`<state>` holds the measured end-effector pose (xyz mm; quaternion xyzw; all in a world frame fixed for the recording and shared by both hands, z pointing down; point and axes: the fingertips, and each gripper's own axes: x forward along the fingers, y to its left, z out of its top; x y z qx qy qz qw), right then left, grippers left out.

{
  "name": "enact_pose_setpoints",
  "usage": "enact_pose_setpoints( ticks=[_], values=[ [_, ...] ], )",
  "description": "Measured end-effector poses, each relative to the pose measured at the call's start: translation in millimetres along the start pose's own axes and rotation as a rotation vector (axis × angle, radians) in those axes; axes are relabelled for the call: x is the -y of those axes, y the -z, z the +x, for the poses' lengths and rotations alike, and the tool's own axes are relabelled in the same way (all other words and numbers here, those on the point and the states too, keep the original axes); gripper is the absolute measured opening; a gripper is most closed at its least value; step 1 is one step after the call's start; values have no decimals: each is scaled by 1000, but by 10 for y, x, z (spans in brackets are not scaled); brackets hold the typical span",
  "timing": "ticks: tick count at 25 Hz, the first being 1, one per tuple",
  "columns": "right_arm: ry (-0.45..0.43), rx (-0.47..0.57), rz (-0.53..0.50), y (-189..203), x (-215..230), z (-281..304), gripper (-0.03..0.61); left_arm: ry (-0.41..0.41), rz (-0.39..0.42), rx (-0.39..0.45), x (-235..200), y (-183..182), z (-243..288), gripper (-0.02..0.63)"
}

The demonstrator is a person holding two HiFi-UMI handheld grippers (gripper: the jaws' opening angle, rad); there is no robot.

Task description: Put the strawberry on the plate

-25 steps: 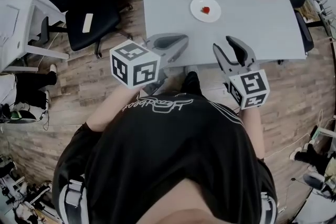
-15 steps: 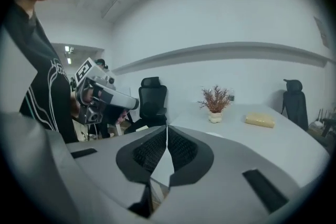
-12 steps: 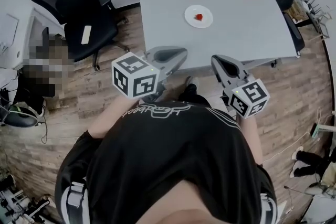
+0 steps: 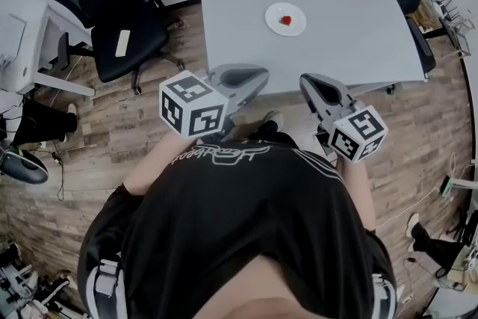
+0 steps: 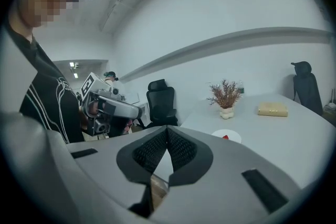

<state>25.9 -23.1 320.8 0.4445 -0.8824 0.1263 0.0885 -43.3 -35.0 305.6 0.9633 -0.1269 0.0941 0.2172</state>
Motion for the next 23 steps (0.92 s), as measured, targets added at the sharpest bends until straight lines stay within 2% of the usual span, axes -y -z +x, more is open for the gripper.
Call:
enact_pose_setpoints(
  ticks=[23],
  values=[
    [-10, -28, 13, 108, 173, 138, 8, 0, -30, -18, -181, 52, 183, 6]
  ],
)
